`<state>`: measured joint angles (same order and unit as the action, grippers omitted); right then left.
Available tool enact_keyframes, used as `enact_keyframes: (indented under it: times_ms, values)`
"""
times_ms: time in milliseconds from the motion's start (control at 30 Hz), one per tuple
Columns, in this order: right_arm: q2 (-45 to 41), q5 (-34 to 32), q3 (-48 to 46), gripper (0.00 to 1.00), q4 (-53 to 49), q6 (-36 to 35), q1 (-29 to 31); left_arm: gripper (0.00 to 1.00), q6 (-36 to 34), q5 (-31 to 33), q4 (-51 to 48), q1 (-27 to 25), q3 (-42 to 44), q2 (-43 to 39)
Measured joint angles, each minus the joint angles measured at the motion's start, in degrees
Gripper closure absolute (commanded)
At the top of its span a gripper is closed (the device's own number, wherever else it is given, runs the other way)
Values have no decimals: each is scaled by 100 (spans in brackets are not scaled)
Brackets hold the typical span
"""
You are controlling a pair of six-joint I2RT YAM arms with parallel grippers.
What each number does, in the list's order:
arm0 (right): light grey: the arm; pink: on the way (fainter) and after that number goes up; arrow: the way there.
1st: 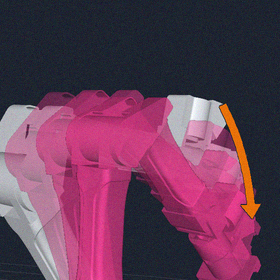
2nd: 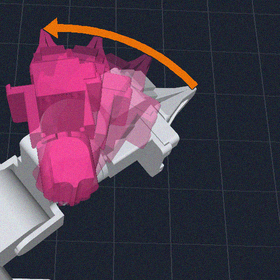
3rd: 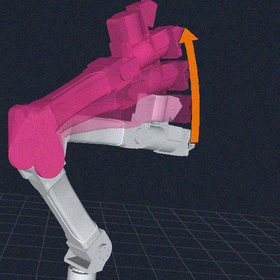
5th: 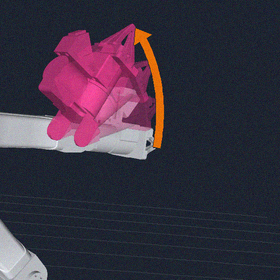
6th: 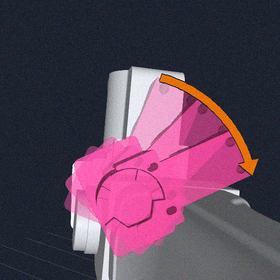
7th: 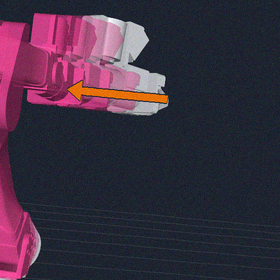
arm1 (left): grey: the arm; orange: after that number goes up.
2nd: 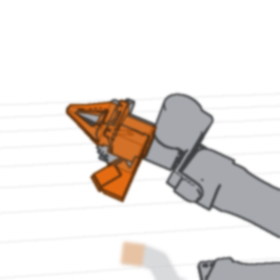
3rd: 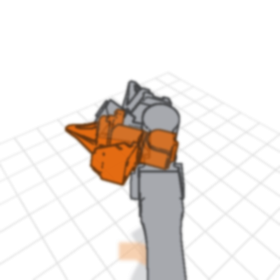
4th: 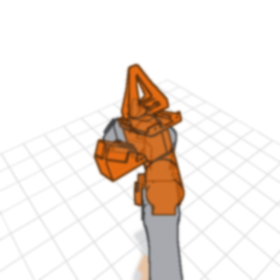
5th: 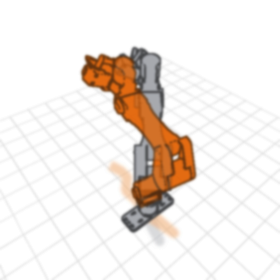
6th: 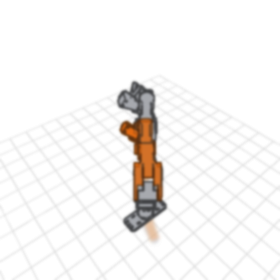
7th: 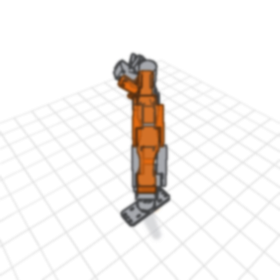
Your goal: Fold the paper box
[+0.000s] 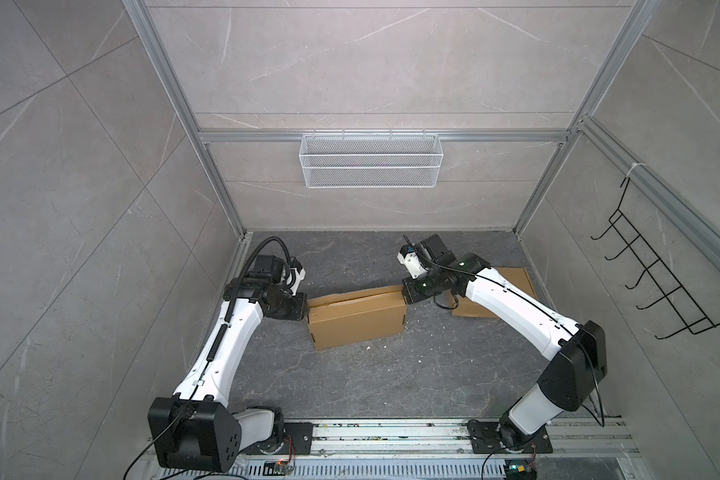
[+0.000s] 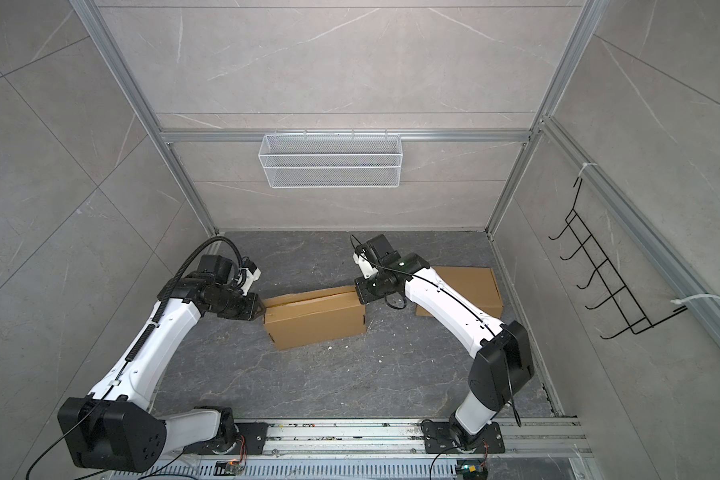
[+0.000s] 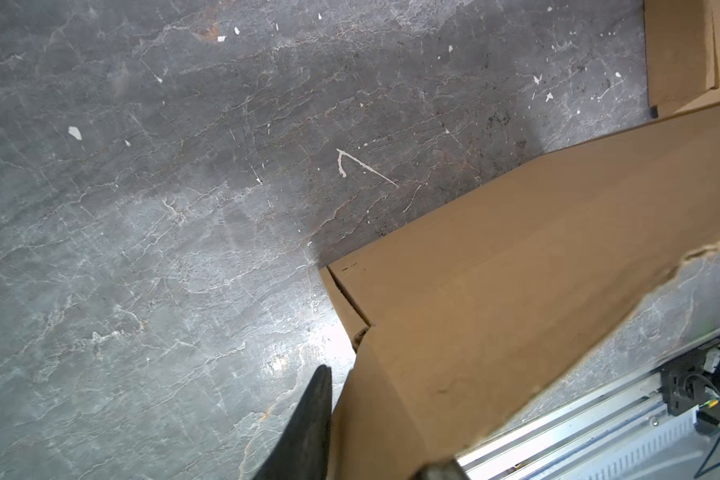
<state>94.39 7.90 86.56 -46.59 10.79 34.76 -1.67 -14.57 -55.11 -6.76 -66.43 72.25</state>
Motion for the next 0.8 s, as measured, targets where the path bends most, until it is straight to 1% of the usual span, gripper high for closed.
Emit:
enact_keyframes:
  times_ms: [233,533,800]
  values:
    - [0,22,0,100,11,2,0,84,94,-103,-24,0,-31,39]
    - [0,46,0,100,11,24,0,85,490,-236,-208,0,-238,162]
    - [0,70,-22,100,44,168,0,91,848,-306,-98,4,-173,155]
